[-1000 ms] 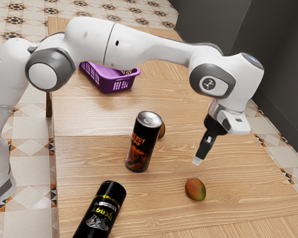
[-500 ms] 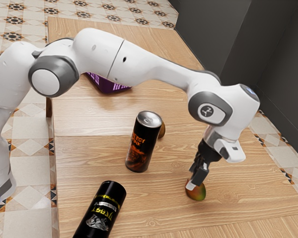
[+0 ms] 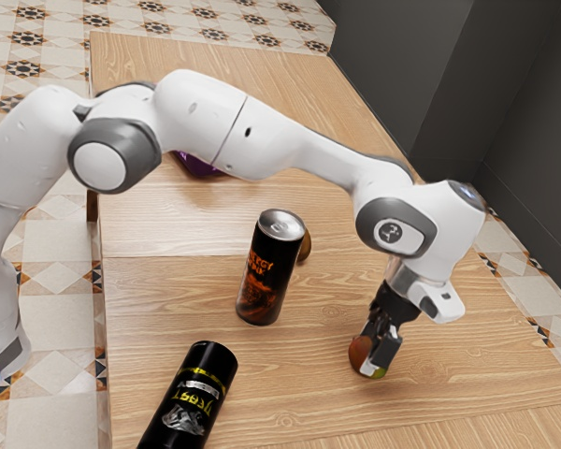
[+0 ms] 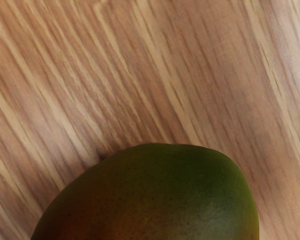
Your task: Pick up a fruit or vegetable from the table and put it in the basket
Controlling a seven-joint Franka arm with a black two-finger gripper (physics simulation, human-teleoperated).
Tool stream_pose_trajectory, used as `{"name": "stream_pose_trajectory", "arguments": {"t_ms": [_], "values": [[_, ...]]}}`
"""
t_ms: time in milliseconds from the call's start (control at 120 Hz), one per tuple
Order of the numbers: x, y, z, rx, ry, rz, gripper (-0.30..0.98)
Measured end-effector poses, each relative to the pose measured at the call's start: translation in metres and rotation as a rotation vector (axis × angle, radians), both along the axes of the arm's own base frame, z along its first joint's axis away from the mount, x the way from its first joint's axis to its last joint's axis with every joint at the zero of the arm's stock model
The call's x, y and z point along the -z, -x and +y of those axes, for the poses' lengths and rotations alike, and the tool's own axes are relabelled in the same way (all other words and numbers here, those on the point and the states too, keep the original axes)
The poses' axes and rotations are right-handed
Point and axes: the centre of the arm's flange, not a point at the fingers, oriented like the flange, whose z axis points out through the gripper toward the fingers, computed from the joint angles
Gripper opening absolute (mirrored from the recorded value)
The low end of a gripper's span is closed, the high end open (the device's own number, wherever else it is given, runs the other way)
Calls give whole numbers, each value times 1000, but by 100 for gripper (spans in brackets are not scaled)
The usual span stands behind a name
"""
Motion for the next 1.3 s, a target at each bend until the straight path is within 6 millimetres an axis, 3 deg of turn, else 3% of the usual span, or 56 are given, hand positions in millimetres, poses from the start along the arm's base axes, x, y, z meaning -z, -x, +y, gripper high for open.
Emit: {"name": "stream_pose_trajectory", "arguments": {"t_ms": [367, 617, 775, 817, 875, 1142, 1300], "values": [[14, -5, 8, -43, -10, 0, 65], [13, -6, 8, -56, -16, -7, 47], [4, -7, 16, -65, -32, -11, 45], [-6, -6, 20, -66, -41, -18, 44], [-35, -8, 26, -70, -50, -50, 44], [-126, 2, 83, -141, -115, -106, 44], [-175, 15, 134, -218, -153, -139, 44]]}}
